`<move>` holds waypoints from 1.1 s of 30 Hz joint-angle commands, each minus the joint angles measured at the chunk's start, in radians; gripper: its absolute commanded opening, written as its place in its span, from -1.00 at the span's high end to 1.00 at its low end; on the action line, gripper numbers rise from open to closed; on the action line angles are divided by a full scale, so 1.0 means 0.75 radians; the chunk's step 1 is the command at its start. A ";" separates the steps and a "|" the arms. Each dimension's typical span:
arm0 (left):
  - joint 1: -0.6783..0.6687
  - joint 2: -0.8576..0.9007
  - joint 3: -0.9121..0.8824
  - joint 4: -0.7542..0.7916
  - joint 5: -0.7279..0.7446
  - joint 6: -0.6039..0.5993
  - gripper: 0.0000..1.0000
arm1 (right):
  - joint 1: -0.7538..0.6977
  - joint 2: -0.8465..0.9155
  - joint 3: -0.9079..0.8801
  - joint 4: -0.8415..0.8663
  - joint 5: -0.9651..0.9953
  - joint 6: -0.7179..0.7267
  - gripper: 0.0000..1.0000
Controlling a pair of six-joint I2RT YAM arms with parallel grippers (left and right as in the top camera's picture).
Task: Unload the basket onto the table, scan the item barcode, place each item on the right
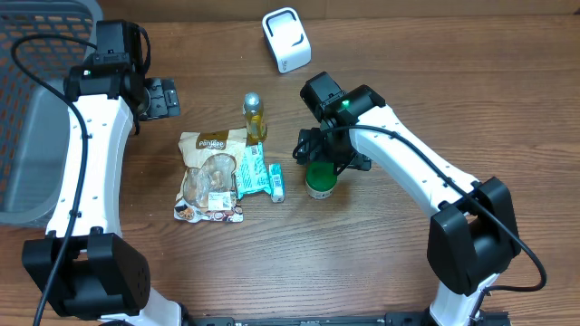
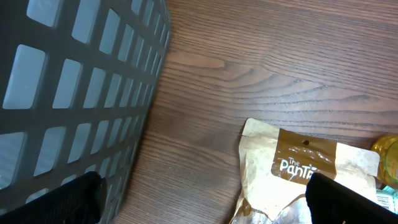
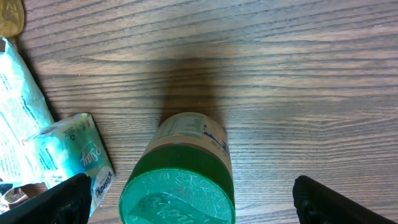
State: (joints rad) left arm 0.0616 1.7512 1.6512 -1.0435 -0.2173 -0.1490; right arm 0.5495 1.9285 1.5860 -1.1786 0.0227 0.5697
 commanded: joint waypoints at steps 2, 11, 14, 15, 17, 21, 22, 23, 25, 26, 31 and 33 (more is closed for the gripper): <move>0.013 -0.016 0.030 0.002 0.002 0.019 -0.99 | -0.003 -0.043 0.034 0.008 -0.001 0.008 -1.00; 0.013 -0.016 0.030 0.002 0.002 0.019 -0.99 | -0.003 -0.043 0.034 0.030 -0.001 0.007 -1.00; 0.013 -0.016 0.030 0.002 0.002 0.019 -0.99 | -0.003 -0.043 0.034 0.030 -0.001 0.008 -1.00; 0.013 -0.016 0.030 0.002 0.002 0.019 -0.99 | -0.003 -0.043 0.034 0.030 -0.001 0.008 -1.00; 0.013 -0.016 0.030 0.002 0.002 0.019 -0.99 | -0.003 -0.043 0.034 0.030 -0.002 0.008 -1.00; 0.013 -0.016 0.030 0.002 0.002 0.019 -0.99 | -0.003 -0.043 0.034 0.030 -0.001 0.007 -1.00; 0.013 -0.016 0.030 0.002 0.002 0.019 -0.99 | -0.003 -0.043 0.034 0.030 -0.001 0.007 -1.00; 0.013 -0.016 0.030 0.002 0.002 0.019 -0.99 | -0.003 -0.043 0.034 0.030 -0.001 0.008 -1.00; 0.013 -0.016 0.030 0.002 0.002 0.019 -0.99 | -0.003 -0.043 0.034 0.030 -0.001 0.007 -1.00; 0.013 -0.016 0.030 0.002 0.002 0.019 -0.99 | -0.003 -0.043 0.034 0.030 -0.001 0.007 -1.00; 0.013 -0.016 0.030 0.002 0.002 0.019 -0.99 | -0.003 -0.043 0.034 0.030 -0.001 0.008 -1.00; 0.013 -0.016 0.030 0.002 0.002 0.019 -0.99 | -0.003 -0.043 0.034 0.030 -0.001 0.007 -1.00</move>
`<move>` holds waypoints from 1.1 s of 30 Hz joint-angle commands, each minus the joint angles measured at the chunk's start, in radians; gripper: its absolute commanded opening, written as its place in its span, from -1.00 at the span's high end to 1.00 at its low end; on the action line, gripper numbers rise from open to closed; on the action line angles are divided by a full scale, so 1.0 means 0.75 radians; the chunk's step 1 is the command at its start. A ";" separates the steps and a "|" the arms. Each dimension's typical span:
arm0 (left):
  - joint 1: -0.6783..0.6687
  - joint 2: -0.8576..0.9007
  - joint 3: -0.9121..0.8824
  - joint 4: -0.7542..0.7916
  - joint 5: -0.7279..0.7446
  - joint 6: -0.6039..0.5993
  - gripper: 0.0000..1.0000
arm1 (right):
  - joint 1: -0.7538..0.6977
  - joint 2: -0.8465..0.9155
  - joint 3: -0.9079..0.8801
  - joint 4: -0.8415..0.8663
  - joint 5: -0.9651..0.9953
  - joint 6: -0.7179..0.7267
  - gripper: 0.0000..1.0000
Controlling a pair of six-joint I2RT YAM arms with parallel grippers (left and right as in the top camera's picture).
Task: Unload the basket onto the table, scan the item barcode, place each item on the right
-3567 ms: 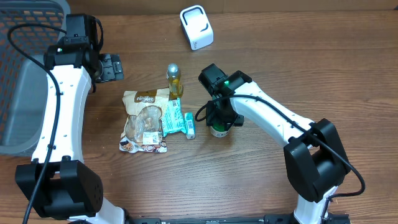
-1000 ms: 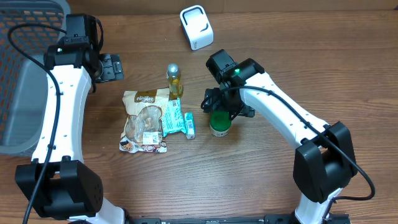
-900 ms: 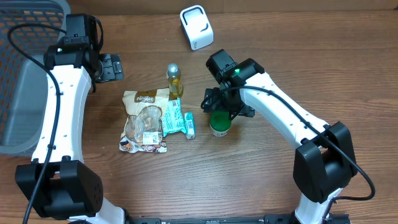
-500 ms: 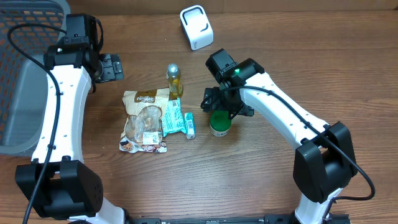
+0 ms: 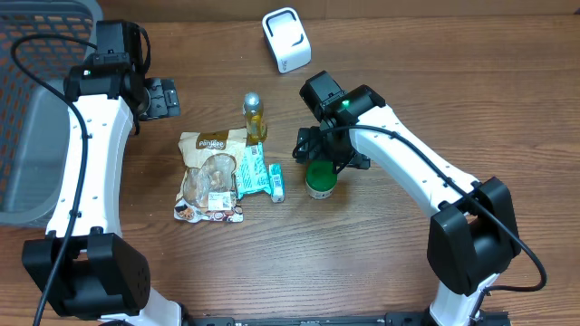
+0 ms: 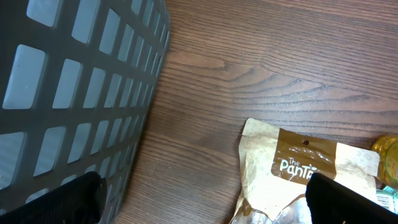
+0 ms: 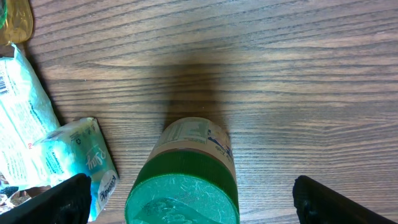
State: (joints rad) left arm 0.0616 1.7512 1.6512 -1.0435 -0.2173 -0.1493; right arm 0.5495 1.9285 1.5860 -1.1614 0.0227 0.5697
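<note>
A jar with a green lid [image 5: 319, 178] [image 7: 186, 180] stands upright mid-table. My right gripper [image 5: 328, 156] [image 7: 189, 199] hovers open just above it, one finger on either side of the lid, touching nothing. The white barcode scanner [image 5: 286, 39] sits at the table's far edge. My left gripper [image 5: 156, 97] [image 6: 202, 199] is open and empty at the far left, above bare wood between the grey basket [image 6: 68, 87] and a brown snack bag [image 5: 210, 177] [image 6: 305, 168].
A small yellow bottle with a gold cap [image 5: 254, 116] stands behind the snack bag. Teal tissue packs [image 5: 258, 172] [image 7: 74, 155] lie just left of the jar. The grey basket [image 5: 36, 109] fills the far left.
My right gripper has shifted slightly, so the jar sits a little lower and nearer in its view. The left arm and all items are unchanged.
</note>
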 commanded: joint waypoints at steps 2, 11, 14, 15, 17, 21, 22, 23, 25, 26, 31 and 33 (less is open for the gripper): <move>0.013 -0.016 0.030 0.002 0.002 0.020 -0.99 | -0.003 -0.043 0.034 0.007 -0.001 0.007 -1.00; 0.013 -0.016 0.030 0.002 0.002 0.020 -0.99 | -0.003 -0.043 0.034 0.008 -0.001 0.007 -1.00; 0.013 -0.016 0.030 0.002 0.002 0.020 -0.99 | -0.003 -0.043 0.034 0.011 -0.001 0.008 -1.00; 0.013 -0.016 0.030 0.002 0.002 0.020 -0.99 | -0.003 -0.043 0.034 0.016 -0.001 0.007 -1.00; 0.013 -0.016 0.030 0.002 0.002 0.020 -0.99 | -0.003 -0.043 0.034 0.017 -0.001 0.007 -1.00; 0.013 -0.016 0.030 0.002 0.002 0.020 -0.99 | -0.003 -0.043 0.034 0.017 0.019 0.007 -1.00; 0.013 -0.016 0.030 0.002 0.002 0.020 -0.99 | -0.003 -0.043 0.034 0.018 0.018 0.007 -1.00; 0.013 -0.016 0.030 0.002 0.002 0.020 -0.99 | -0.003 -0.043 0.034 0.016 0.018 0.007 -1.00; 0.013 -0.016 0.030 0.002 0.002 0.020 -0.99 | -0.003 -0.043 0.034 0.002 0.013 0.007 -1.00; 0.013 -0.016 0.030 0.002 0.002 0.020 -0.99 | -0.003 -0.043 0.034 -0.007 0.013 0.007 -1.00; 0.013 -0.016 0.030 0.002 0.002 0.020 -0.99 | -0.003 -0.043 0.031 -0.010 0.013 0.008 -1.00; 0.013 -0.016 0.030 0.002 0.002 0.020 -0.99 | -0.003 -0.043 0.031 -0.015 0.014 0.008 -1.00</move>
